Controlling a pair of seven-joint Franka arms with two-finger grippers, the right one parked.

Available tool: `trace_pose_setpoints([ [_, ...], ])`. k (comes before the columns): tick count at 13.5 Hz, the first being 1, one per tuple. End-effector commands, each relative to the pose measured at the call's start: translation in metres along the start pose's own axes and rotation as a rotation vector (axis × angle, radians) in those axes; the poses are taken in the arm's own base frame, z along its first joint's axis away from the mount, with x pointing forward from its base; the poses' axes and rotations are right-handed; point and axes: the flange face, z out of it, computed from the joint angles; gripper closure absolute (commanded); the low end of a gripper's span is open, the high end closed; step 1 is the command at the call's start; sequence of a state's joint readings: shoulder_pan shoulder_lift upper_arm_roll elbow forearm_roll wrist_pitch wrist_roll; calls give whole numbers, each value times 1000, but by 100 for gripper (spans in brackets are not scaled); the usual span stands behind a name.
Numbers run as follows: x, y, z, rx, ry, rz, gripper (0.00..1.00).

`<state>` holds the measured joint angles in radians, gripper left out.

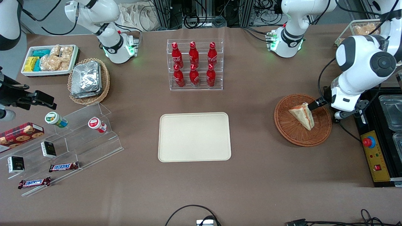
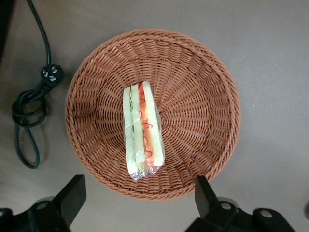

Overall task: Place sandwich from basket to tray
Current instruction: 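Lower the open left gripper and close it on the sandwich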

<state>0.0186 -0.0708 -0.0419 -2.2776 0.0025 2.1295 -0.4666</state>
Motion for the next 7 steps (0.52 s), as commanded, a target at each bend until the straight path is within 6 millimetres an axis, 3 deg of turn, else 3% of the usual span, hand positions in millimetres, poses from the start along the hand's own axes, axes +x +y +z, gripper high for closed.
trace_pose_setpoints([
  [1, -19, -9, 18, -13, 47, -20, 0],
  [7, -36, -18, 66, -44, 99, -35, 0],
])
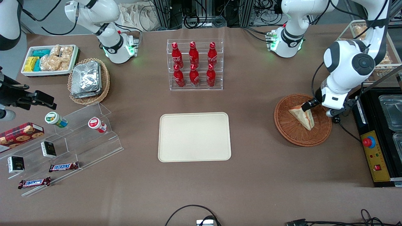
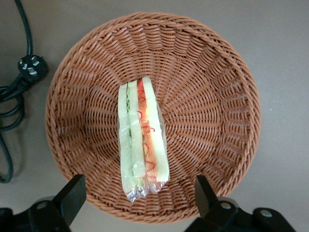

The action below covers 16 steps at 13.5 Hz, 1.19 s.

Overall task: Place sandwich from basket to tray
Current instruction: 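Lower the open left gripper and close it on the sandwich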

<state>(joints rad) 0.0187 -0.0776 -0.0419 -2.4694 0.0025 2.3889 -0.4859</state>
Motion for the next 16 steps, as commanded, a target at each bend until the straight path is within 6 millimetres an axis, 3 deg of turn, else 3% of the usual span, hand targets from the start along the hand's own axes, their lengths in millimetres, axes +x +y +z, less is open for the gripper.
trace_pose_setpoints([
  [1, -13, -9, 11, -15, 42, -19, 0],
  [16, -11, -13, 79, -43, 74, -31, 0],
])
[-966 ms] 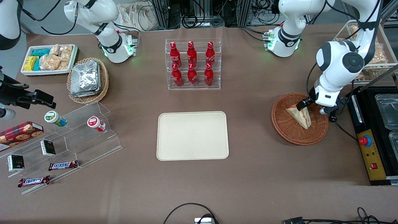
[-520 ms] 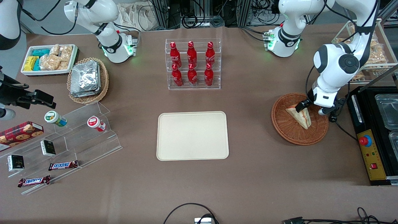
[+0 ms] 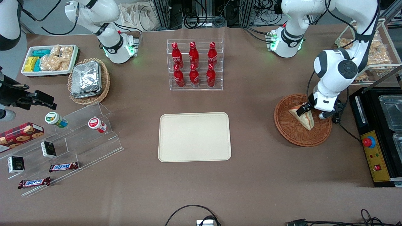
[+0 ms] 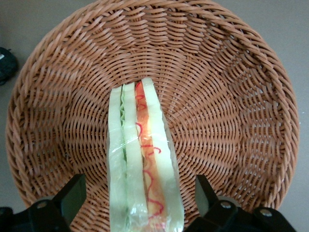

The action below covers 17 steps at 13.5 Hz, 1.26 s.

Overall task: Place sandwich from basket to tray
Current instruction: 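Lower the open left gripper and close it on the sandwich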

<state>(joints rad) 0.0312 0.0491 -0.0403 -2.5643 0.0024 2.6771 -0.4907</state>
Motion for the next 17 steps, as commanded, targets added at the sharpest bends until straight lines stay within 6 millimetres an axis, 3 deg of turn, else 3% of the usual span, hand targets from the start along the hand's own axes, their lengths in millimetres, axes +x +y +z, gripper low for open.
trace_pose_setpoints([
  [1, -7, -4, 13, -10, 22, -12, 3],
  [3, -9, -4, 17, -14, 28, -11, 22],
  [5, -10, -5, 19, -12, 24, -9, 56],
  [6, -9, -4, 18, -13, 27, -8, 66],
  [9, -7, -4, 9, -17, 37, 4, 67],
  [14, -3, 5, -45, 14, 51, 64, 67],
  [17, -7, 25, -67, 45, 62, 156, 67],
])
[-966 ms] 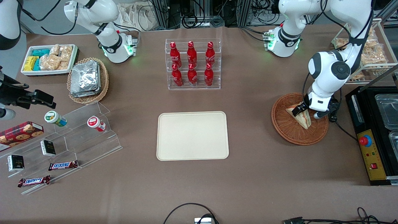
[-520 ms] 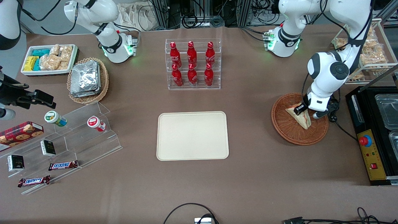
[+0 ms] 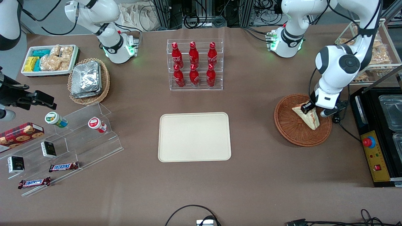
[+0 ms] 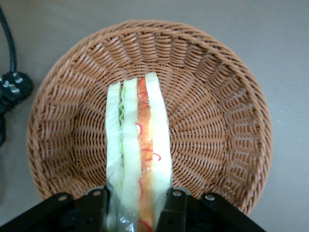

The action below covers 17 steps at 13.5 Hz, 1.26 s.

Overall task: Place sandwich from basket to tray
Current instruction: 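Lift the sandwich out of the basket with the left gripper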

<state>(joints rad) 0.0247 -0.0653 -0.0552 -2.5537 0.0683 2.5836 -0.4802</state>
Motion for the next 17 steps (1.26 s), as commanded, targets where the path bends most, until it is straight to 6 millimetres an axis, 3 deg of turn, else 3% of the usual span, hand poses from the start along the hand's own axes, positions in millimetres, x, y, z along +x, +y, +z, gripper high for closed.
trace_pose_setpoints([
  [1, -6, 23, -25, 32, 22, 115, 67],
  [8, -13, 79, -55, 43, 35, 476, 69],
  [10, -18, 108, -70, 52, 22, 533, 69],
  [15, -26, 176, -75, 20, -1, 525, 69],
  [17, -24, 205, -87, 21, -30, 530, 69],
])
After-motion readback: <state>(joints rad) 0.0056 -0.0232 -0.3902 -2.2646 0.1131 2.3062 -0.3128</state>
